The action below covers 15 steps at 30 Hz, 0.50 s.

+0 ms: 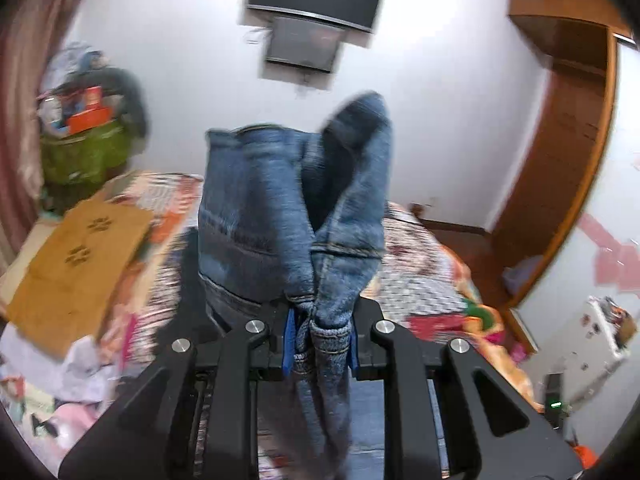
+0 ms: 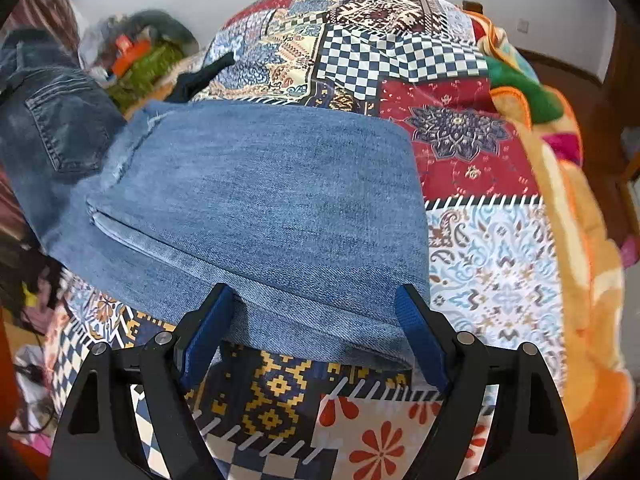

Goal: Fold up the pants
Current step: 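Grasp the jeans waistband with the left gripper and lift it up, then fold the waistband over the legs with the left gripper and release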

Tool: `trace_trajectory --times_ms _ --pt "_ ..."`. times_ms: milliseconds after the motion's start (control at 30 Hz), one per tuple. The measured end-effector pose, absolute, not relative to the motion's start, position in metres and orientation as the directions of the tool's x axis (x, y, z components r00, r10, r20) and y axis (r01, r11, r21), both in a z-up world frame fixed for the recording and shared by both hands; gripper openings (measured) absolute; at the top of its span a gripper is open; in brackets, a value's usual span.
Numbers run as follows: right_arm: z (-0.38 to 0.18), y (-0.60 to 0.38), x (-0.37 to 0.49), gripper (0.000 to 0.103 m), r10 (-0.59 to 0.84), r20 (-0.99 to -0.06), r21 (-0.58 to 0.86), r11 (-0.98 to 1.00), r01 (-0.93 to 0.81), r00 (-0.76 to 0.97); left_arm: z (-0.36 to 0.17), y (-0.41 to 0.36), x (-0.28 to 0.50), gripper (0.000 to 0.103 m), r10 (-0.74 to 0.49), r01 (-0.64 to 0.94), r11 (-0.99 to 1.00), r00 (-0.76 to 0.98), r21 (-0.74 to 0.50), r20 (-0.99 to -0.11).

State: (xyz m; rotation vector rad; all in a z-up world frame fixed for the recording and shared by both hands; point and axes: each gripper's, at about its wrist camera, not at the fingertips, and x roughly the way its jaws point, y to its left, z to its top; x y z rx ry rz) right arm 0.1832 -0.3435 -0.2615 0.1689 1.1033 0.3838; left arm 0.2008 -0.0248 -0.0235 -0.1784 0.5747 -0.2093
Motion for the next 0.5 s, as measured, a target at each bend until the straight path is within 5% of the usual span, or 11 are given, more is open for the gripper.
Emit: trace_trajectory --times_ms 267,500 --pt "-0.265 -0.344 0.183 0.083 0.423 -0.811 0.353 0.905 -0.238 0.404 -0.034 -0.138 0.223 0.019 -0.438 0.366 0.898 0.698 -0.243 -0.566" --pt "-0.266 -0.348 0.181 0.083 0.435 -0.802 0.364 0.899 -0.244 0.409 -0.106 -0.206 0.231 0.02 -0.511 0.46 0.837 0.468 -0.295 -0.721"
